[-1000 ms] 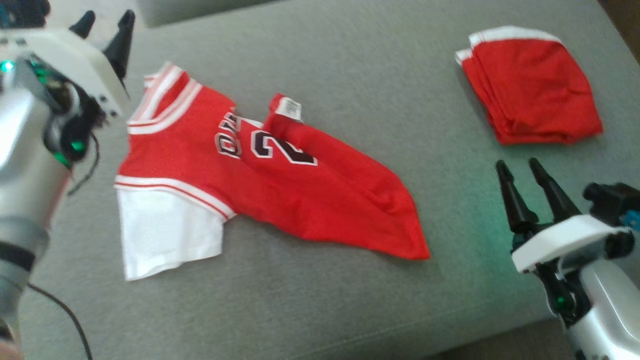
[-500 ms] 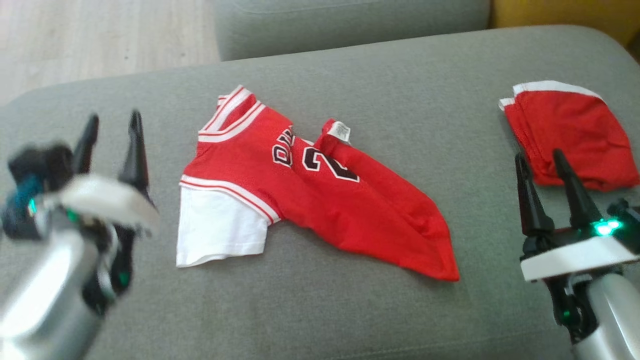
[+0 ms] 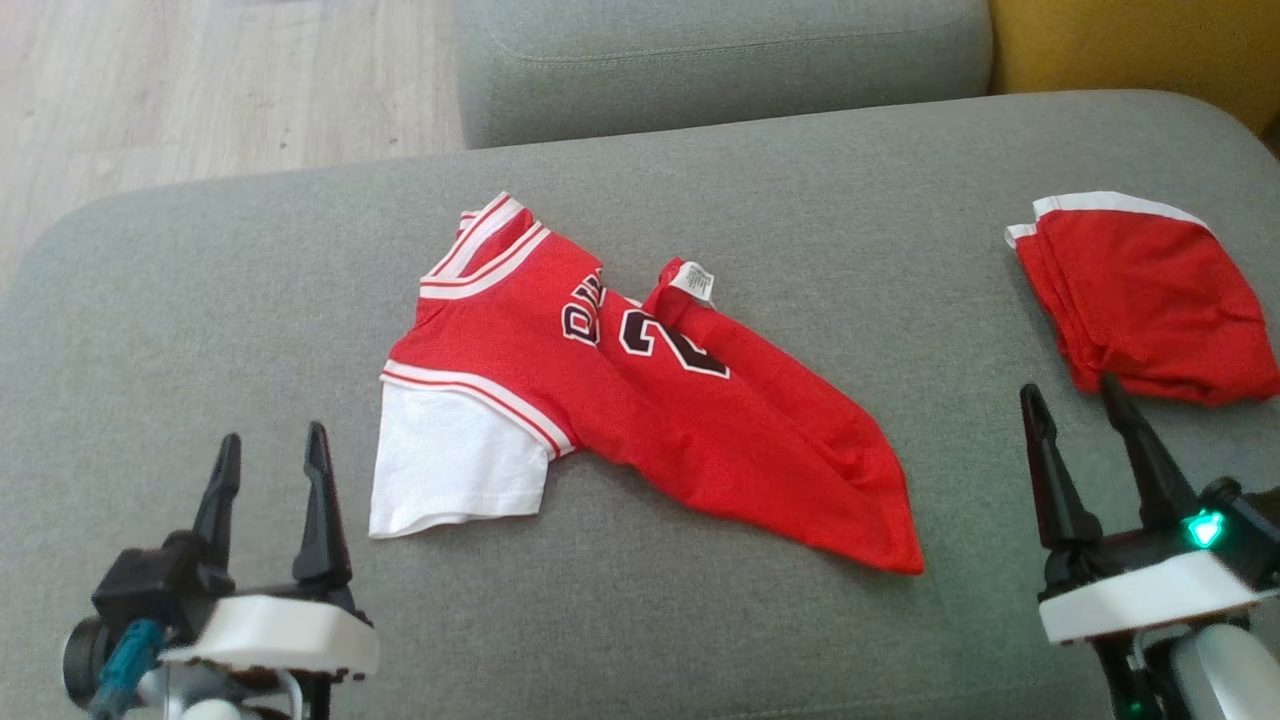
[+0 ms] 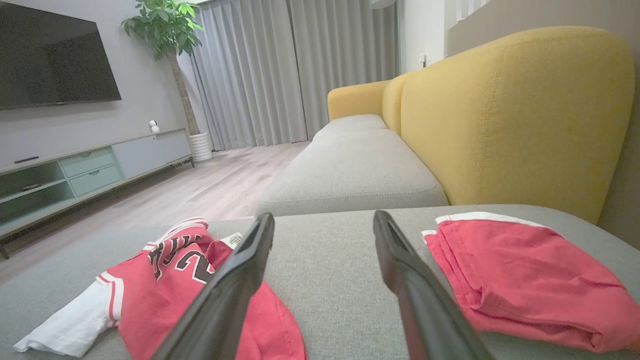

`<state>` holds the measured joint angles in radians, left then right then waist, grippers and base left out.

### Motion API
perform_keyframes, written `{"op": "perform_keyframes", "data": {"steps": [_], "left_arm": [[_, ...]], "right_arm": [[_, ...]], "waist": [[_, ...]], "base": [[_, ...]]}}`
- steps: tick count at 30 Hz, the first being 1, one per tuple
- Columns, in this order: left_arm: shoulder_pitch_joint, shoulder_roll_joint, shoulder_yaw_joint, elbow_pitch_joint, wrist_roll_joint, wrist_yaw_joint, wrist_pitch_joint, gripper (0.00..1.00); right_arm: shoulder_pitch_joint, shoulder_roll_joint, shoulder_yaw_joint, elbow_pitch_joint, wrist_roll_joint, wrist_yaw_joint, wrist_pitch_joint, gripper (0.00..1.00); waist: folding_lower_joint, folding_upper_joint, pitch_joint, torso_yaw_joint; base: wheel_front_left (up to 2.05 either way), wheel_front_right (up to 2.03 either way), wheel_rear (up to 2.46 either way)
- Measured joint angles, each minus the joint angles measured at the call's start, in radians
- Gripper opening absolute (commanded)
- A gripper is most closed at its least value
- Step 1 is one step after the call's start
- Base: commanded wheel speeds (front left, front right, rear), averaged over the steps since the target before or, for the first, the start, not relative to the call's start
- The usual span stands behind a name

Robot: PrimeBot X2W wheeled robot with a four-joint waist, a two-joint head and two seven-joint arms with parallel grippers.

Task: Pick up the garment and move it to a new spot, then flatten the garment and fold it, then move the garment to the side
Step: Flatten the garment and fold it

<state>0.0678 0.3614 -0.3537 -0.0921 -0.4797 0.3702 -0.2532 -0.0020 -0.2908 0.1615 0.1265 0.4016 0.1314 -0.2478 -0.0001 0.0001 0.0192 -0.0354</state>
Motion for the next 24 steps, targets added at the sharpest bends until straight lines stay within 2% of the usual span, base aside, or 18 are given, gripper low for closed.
{"op": "perform_keyframes", "data": {"steps": [11, 18, 21, 24], "left_arm": [[0.012, -0.078, 0.069, 0.045, 0.072, -0.089, -0.001, 1.0], [0.016, -0.094, 0.076, 0.088, 0.084, -0.117, 0.005, 1.0], [0.016, -0.094, 0.076, 0.116, 0.053, -0.124, 0.073, 1.0], [0.011, -0.091, 0.072, 0.13, 0.03, -0.125, 0.163, 1.0]], "right_arm": [[0.014, 0.002, 0.0, -0.006, -0.007, 0.0, 0.003, 1.0], [0.014, 0.002, -0.003, -0.003, -0.007, 0.0, 0.048, 1.0], [0.014, -0.001, 0.011, 0.001, 0.017, 0.0, 0.138, 1.0], [0.014, -0.01, 0.055, 0.026, 0.082, 0.0, 0.333, 1.0]], "waist": [[0.0, 0.0, -0.005, -0.014], [0.0, 0.0, -0.01, -0.013], [0.0, 0.0, -0.003, -0.008], [0.0, 0.0, 0.008, -0.008]], "base": [[0.0, 0.0, 0.0], [0.0, 0.0, 0.0], [0.0, 0.0, 0.0], [0.0, 0.0, 0.0]]}}
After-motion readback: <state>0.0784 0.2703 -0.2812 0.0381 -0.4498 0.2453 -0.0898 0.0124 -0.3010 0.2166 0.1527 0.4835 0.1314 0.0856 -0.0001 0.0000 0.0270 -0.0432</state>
